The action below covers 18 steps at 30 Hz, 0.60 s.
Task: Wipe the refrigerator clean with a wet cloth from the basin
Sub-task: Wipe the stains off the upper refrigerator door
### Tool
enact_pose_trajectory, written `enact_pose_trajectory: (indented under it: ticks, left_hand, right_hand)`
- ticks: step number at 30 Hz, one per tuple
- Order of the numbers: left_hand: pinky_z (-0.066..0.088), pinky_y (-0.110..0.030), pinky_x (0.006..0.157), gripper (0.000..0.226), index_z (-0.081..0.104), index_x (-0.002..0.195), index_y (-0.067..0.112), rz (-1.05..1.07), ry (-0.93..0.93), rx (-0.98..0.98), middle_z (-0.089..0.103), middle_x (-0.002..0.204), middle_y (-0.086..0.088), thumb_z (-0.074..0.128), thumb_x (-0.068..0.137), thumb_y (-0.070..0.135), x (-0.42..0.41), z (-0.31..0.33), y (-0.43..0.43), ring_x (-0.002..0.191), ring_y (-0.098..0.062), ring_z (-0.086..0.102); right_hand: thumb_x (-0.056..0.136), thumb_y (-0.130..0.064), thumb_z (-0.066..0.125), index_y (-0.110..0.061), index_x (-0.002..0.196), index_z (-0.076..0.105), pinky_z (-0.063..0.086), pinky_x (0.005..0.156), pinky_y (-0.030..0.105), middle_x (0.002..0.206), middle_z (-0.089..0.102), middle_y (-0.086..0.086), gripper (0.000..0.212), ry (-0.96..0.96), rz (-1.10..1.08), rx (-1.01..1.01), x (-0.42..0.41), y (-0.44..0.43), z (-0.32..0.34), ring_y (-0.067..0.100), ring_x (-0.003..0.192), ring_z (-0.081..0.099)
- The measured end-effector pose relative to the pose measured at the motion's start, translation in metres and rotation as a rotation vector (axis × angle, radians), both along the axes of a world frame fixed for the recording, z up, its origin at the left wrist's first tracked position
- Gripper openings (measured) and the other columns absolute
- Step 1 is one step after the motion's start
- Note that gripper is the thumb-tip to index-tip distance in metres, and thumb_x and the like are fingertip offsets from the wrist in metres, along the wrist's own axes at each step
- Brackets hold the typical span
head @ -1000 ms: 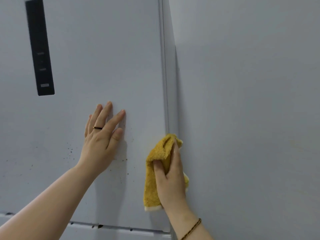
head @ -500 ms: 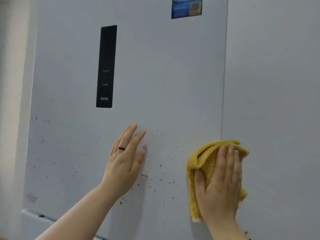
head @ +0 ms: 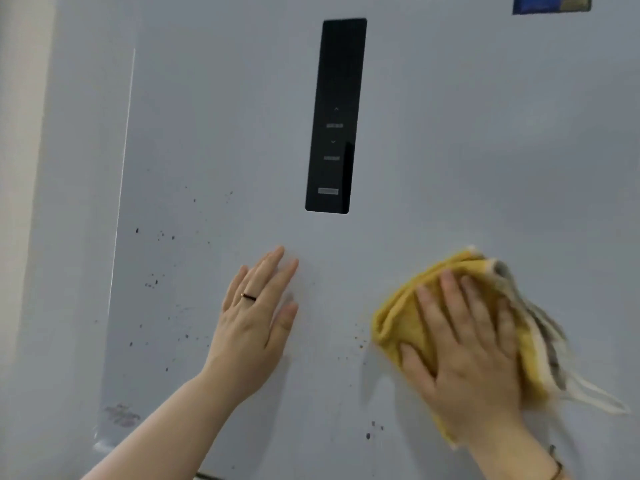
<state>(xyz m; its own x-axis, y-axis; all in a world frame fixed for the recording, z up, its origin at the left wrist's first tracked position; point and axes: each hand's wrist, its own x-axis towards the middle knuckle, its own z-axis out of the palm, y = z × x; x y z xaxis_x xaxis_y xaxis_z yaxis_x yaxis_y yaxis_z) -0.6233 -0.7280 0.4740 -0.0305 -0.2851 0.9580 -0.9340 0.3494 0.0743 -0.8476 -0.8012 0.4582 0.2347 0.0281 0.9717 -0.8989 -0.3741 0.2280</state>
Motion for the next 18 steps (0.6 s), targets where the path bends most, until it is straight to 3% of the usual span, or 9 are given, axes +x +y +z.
enact_pose_trajectory:
  ticks: [3,5,8,11,14,16,18]
  left_hand:
    - [0.001,-0.009,0.108,0.049,0.028,0.133,0.024,-0.012,0.099,-0.053,0.025,0.142,0.007,0.016,0.094,0.051,0.043,-0.004,0.006,0.131,0.01,0.01]
    - [0.0,-0.005,0.106,0.052,0.029,0.138,0.028,0.006,0.202,-0.064,0.024,0.147,0.008,0.026,0.09,0.046,0.069,-0.01,0.006,0.129,0.02,0.001]
    - [-0.007,0.003,0.1,0.062,0.023,0.137,0.025,0.011,0.373,-0.041,0.011,0.142,0.013,0.022,0.079,0.048,0.094,-0.015,0.005,0.126,0.018,-0.003]
    - [-0.008,-0.004,0.102,0.066,0.021,0.142,0.017,0.021,0.477,-0.038,0.004,0.143,0.014,0.03,0.082,0.041,0.11,-0.017,0.006,0.127,0.012,-0.004]
    - [-0.009,-0.008,0.103,0.056,0.016,0.144,0.014,0.077,0.559,0.022,0.004,0.153,0.0,0.04,0.095,0.022,0.125,-0.021,0.007,0.139,-0.005,-0.004]
    - [-0.012,-0.007,0.102,0.054,0.014,0.144,0.013,0.128,0.583,0.079,0.003,0.155,-0.005,0.037,0.095,0.015,0.132,-0.025,0.006,0.142,-0.014,-0.003]
    - [-0.01,-0.013,0.106,0.055,0.013,0.145,0.014,0.129,0.601,0.124,0.001,0.155,-0.003,0.036,0.095,0.016,0.135,-0.027,0.006,0.142,-0.014,-0.005]
  right_hand:
    - [0.08,-0.042,0.035,-0.007,0.136,0.035,0.001,0.113,0.041,0.146,0.03,0.023,0.066,-0.49,0.007,0.083,0.008,0.008,0.03,0.03,0.134,0.017]
    - [0.082,-0.041,0.034,-0.002,0.138,0.032,0.007,0.11,0.046,0.145,0.029,0.027,0.068,-0.617,0.019,0.108,0.03,0.014,0.031,0.033,0.133,0.017]
    - [0.09,-0.045,0.027,-0.008,0.142,0.023,-0.002,0.114,0.035,0.149,0.021,0.02,0.064,-0.421,-0.024,0.088,0.074,0.017,0.004,0.026,0.14,0.007]
    - [0.095,-0.05,0.015,-0.021,0.147,0.011,-0.003,0.117,0.04,0.157,-0.001,0.003,0.059,0.004,-0.05,0.049,0.102,0.014,-0.029,0.016,0.144,-0.003]
    - [0.095,-0.051,0.018,-0.024,0.146,0.013,-0.001,0.118,0.04,0.157,-0.003,-0.002,0.058,0.293,-0.038,-0.047,0.091,0.013,-0.021,0.015,0.144,0.0]
    - [0.094,-0.052,0.018,-0.023,0.142,0.023,-0.002,0.118,0.039,0.157,0.002,-0.003,0.056,0.267,-0.075,-0.049,0.083,0.015,0.001,0.015,0.144,0.002]
    - [0.092,-0.049,0.024,-0.019,0.138,0.031,-0.005,0.116,0.036,0.153,0.018,0.004,0.056,0.025,-0.096,-0.007,0.089,0.017,0.02,0.021,0.141,0.011]
